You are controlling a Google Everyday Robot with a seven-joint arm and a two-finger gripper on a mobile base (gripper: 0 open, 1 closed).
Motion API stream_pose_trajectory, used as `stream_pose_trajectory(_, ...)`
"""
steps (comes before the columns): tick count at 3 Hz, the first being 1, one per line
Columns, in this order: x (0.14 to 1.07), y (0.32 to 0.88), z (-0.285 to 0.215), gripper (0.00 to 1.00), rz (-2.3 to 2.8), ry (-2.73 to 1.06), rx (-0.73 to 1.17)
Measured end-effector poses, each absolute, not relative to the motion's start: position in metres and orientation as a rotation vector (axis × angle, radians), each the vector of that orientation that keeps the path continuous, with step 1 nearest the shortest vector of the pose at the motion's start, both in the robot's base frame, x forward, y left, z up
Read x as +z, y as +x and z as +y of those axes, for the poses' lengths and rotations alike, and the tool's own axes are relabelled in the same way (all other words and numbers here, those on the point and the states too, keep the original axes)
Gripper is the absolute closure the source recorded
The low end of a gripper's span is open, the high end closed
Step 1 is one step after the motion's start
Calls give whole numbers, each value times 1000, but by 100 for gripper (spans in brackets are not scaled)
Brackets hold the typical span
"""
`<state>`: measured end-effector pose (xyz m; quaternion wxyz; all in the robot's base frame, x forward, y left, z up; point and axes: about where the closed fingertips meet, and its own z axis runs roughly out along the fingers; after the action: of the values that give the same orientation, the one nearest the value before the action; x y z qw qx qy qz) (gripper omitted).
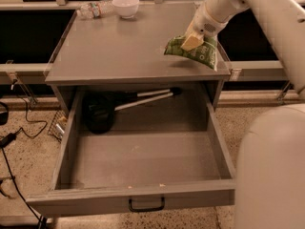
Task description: Place green jalapeno chip bag into top drawer
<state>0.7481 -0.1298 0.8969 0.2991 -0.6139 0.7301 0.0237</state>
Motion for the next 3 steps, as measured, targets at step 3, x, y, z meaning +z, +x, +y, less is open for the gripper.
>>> stream_pose_trajectory(3, 910, 624, -129, 100, 1919, -1622, 138)
